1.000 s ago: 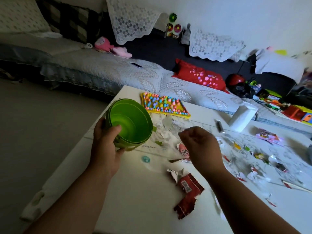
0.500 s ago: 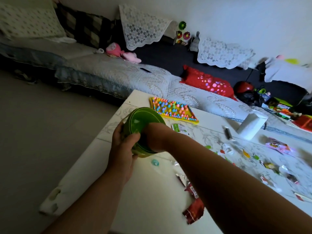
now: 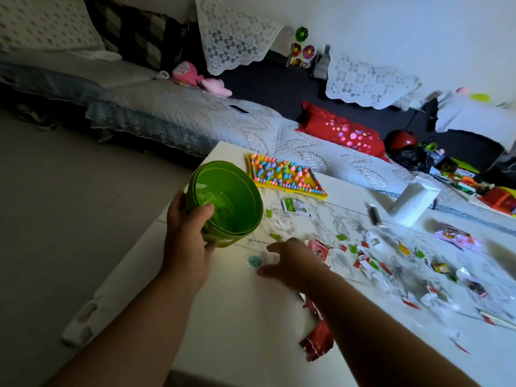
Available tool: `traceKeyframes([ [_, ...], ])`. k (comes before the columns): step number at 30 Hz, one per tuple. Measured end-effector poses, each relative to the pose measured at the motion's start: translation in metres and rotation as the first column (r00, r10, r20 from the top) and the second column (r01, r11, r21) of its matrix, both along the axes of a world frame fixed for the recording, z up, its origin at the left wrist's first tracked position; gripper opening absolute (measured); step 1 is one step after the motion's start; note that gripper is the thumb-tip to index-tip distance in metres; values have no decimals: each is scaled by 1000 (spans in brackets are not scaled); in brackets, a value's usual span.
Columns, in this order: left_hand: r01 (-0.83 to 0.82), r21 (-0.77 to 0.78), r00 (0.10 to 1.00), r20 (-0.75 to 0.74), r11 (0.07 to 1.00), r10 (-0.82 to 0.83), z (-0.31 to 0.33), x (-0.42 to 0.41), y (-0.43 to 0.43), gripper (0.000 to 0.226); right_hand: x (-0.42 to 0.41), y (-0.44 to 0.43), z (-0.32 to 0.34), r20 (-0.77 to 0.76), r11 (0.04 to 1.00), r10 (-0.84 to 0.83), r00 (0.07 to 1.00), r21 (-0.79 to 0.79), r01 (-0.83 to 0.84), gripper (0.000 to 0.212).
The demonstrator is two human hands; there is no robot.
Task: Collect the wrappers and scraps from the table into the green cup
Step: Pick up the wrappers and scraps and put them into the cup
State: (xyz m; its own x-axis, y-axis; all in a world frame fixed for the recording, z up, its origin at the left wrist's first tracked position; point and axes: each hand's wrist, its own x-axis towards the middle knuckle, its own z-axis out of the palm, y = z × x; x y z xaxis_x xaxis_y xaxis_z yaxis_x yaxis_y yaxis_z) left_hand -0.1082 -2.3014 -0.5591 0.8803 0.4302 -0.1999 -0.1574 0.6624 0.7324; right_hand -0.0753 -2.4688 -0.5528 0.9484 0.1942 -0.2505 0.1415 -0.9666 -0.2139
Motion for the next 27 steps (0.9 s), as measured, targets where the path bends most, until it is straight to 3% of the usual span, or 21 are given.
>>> traceKeyframes([
  [5,10,-5,1000,4,1000,-10,-2,0,-3,58,11,2,-14,-55,993,-99,994,63,103,79],
  [9,-1,-14,1000,7,1000,1,-1,3,-2,57,17,0,-8,-65,987,-100,993,117,108,62],
  [13,9,-13,1000,8,1000,-9,-2,5,-2,58,16,-4,-4,122,996,-25,992,87,15,25],
  [15,11,-9,1000,3,1000,-11,-3,5,-2,58,18,-9,8,183,985,-42,982,170,10,22],
  [17,9,0,1000,0,1000,-9,-2,5,-3,57,19,-19,27,195,928,-152,969,365,72,26],
  [19,9,3,1000,1,1000,-9,-2,5,-4,57,16,-33,45,83,762,-288,954,623,177,21],
  [21,18,-1,1000,8,1000,-18,-1,5,-6,56,10,-50,55,-105,621,-325,940,726,296,16],
  [22,24,0,1000,12,1000,-24,-2,5,-8,56,6,-57,57,-187,612,-319,929,708,352,15],
  [24,42,6,999,19,999,-42,-2,5,-11,56,-2,-72,54,-329,681,-283,901,592,430,11],
  [27,59,5,998,9,998,-59,-3,4,-15,57,-21,-83,40,-456,825,-242,856,368,429,34],
])
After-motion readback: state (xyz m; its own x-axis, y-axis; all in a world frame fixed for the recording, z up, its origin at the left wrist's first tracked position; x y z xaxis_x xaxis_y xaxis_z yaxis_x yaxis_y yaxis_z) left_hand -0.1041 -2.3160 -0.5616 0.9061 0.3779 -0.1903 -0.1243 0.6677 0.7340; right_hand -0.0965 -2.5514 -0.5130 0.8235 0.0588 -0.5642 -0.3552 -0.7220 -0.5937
